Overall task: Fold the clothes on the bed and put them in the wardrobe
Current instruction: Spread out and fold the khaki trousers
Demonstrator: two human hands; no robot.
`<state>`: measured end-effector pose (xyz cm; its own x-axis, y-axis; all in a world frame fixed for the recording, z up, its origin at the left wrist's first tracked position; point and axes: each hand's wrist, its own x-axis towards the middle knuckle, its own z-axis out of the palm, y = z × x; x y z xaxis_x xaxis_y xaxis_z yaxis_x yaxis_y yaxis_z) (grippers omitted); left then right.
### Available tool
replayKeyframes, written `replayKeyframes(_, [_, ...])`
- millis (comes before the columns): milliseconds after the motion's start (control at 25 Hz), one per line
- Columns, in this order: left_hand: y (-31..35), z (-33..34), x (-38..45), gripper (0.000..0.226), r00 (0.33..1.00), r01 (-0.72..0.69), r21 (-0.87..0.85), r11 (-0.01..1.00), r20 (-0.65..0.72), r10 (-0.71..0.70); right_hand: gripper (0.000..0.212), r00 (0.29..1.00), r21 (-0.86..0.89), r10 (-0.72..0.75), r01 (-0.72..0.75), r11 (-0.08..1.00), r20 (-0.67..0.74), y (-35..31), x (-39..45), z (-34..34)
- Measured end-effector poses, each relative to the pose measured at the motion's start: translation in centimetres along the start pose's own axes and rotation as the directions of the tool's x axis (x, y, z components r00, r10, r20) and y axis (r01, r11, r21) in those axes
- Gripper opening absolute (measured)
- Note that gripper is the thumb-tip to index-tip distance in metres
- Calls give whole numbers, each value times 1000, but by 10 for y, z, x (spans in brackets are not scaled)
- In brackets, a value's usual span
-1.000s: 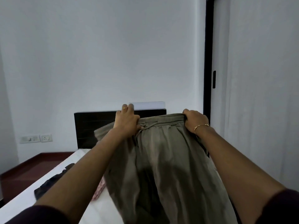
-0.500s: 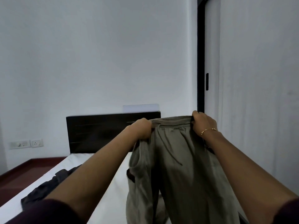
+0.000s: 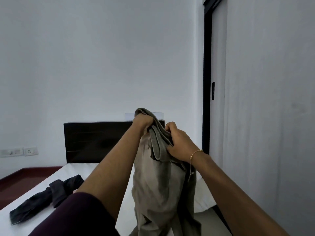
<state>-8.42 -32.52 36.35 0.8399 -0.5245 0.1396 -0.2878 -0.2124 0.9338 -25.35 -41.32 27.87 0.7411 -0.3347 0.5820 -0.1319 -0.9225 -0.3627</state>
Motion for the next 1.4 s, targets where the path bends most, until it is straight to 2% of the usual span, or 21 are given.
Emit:
replayKeyframes(80, [2, -14, 0, 23, 999, 8, -34, 999, -54, -9, 68, 995, 96, -52, 59, 994, -82, -3, -11, 17])
replayKeyframes(120, [2, -20, 1, 24, 997, 15, -49, 999, -69, -18, 84, 991, 124, -86, 98, 987, -103, -5, -18, 26])
replayKeyframes(200, [2, -29, -6, 27, 995, 40, -89, 995, -82, -47, 133, 988, 35, -135, 138, 990, -75, -8, -29, 49])
replayKeyframes(240, [2, -31, -11, 28, 995, 45, -105, 993, -81, -54, 148, 986, -57, -146, 142, 988, -74, -8, -32, 62])
replayKeyframes(280, [2, -34, -17, 27, 996, 46, -105, 993, -67, -54, 151, 983, -117, -150, 138, 983, -104, -6, -32, 76])
replayKeyframes(360, [1, -40, -32, 19, 1000, 20, -94, 995, -19, -22, 124, 967, -102, -130, 109, 989, -221, -6, -31, 100])
replayKeyframes(440, [-5, -44, -49, 12, 999, -42, -132, 990, 7, 43, 91, 937, 25, -79, 93, 995, -340, -12, -28, 116])
replayKeyframes(520, [-15, -48, -67, 10, 996, -83, -176, 981, 15, 88, 65, 919, 199, 30, 53, 978, -394, -24, -21, 127])
replayKeyframes(560, [-22, -51, -76, 16, 995, -68, -162, 985, 59, 78, 51, 917, 278, 86, 29, 960, -391, -31, -17, 132])
replayKeyframes(640, [-38, -60, -92, 43, 981, 20, -31, 999, 192, -14, 33, 928, 364, 166, -36, 931, -334, -42, -7, 146])
replayKeyframes(720, [-54, -75, -97, 56, 965, 44, 215, 976, 242, -97, 31, 952, 389, 188, -84, 918, -240, -60, 3, 167])
replayKeyframes(800, [-66, -83, -97, 43, 958, 41, 316, 948, 258, -128, 35, 960, 432, 196, -92, 897, -202, -76, 3, 190])
replayKeyframes(880, [-89, -109, -91, 23, 972, 71, 261, 963, 198, -126, 34, 951, 485, 190, -51, 873, -242, -103, 5, 226])
replayKeyframes(960, [-120, -141, -81, 20, 989, 97, 191, 977, 93, -117, 31, 939, 506, 172, 2, 863, -298, -128, 8, 264])
replayKeyframes(1000, [-141, -161, -78, 22, 992, 108, 161, 981, 48, -117, 38, 941, 485, 138, 31, 874, -308, -141, 10, 285])
replayKeyframes(1120, [-201, -222, -65, 29, 992, 118, 92, 989, -49, -114, 68, 954, 241, -48, 123, 963, -296, -164, 11, 360])
replayKeyframes(1200, [-247, -271, -59, 38, 982, 142, 21, 990, -130, -139, 75, 975, 47, -130, 141, 989, -180, -173, -13, 419])
replayKeyframes(1280, [-305, -329, -56, 41, 958, 162, -58, 985, -231, -171, 81, 988, -92, -151, 149, 985, -15, -177, -50, 480])
replayKeyframes(1360, [-373, -388, -65, 43, 913, 215, -126, 968, -326, -245, 86, 975, -125, -119, 144, 982, 190, -176, -80, 537])
replayKeyframes(1400, [-408, -417, -76, 46, 884, 255, -155, 955, -362, -295, 88, 941, -106, -103, 144, 984, 323, -178, -90, 560])
